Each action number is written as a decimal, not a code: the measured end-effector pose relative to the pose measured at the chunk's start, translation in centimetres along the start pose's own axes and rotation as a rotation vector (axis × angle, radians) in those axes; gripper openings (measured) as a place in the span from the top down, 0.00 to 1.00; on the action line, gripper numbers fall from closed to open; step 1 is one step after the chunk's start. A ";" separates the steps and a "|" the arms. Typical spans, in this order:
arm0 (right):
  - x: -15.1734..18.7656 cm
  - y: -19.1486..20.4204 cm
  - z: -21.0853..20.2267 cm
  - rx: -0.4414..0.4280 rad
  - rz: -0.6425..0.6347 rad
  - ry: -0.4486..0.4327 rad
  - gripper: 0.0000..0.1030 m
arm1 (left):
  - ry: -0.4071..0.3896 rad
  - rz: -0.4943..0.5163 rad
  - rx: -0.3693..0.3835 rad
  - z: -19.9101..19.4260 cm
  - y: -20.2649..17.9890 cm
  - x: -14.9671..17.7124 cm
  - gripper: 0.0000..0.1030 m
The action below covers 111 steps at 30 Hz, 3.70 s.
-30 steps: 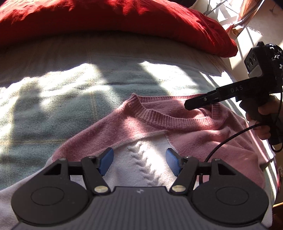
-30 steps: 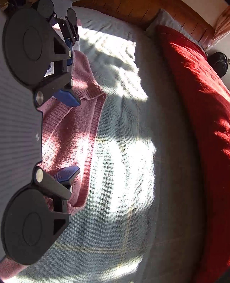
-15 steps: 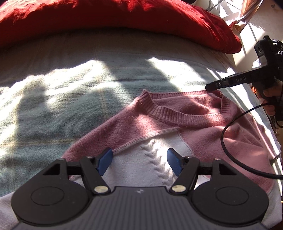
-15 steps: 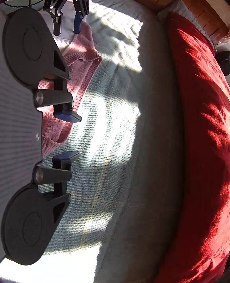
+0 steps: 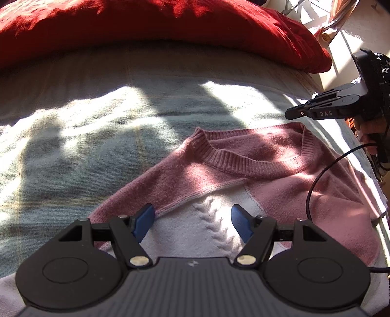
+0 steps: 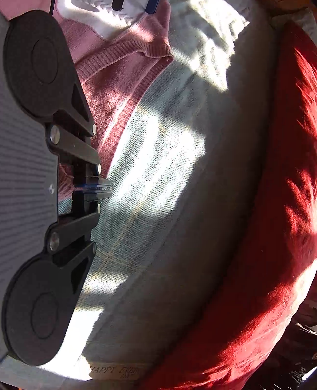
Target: Fold clothes
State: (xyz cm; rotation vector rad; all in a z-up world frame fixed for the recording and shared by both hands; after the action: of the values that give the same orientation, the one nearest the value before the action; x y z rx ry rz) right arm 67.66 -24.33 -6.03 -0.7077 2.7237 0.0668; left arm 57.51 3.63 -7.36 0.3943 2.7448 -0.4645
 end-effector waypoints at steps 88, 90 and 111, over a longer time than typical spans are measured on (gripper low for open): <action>21.3 8.7 -11.8 -0.412 0.392 0.017 0.05 | 0.041 -0.187 -0.077 -7.2 -8.5 13.1 0.27; 22.2 10.1 -12.3 -0.407 0.361 0.025 0.05 | 0.045 -0.194 -0.076 -7.4 -9.1 13.8 0.27; 28.1 23.2 -12.8 -0.103 0.290 0.234 0.02 | 0.116 -0.173 0.231 -9.6 -7.9 20.8 0.27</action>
State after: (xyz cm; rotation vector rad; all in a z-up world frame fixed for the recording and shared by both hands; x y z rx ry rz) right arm 29.53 -18.67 -3.79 -0.3597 3.0485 0.2053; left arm 33.50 4.33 -4.21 0.2456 2.8596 -0.8327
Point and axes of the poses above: each gripper's, at about its wrist camera, not at the fingertips, and z roughly the way its jaws point, y to its left, x to its underside, the point moved 2 cm from there along z, roughly the way its jaws point, and after that the axes turned 7 degrees about y, right-handed, at the moved point
